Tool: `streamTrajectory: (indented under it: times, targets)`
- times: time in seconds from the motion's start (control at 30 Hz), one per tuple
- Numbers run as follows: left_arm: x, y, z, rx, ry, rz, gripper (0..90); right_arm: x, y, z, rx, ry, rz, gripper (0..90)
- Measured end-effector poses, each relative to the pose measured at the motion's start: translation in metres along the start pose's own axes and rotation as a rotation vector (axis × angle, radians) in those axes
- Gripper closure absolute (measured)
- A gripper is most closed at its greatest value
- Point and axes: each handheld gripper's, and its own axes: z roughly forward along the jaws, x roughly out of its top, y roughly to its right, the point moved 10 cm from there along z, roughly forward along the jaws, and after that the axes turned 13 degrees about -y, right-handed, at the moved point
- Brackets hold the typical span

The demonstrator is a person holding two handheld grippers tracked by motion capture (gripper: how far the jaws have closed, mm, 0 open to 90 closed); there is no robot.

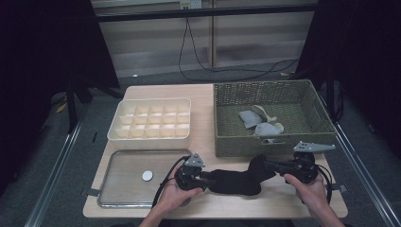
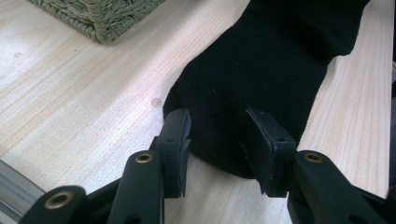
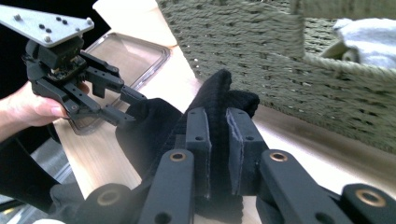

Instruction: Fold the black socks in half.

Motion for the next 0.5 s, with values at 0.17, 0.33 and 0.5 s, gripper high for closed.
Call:
streamTrajectory:
  times: [0.17, 0.33, 0.5]
  targets:
    - [0.0, 0.0, 0.0, -0.004, 0.003, -0.004, 59.8, 0.007, -0.006, 0.003, 0.017, 0.005, -0.008, 80.1]
    - [0.003, 0.001, 0.001, -0.005, 0.012, -0.009, 58.9, 0.012, -0.012, 0.008, 0.03, 0.005, -0.022, 80.0]
    - [0.003, 0.002, 0.001, -0.008, 0.01, -0.01, 58.9, 0.015, -0.016, 0.014, 0.034, -0.009, -0.035, 80.0]
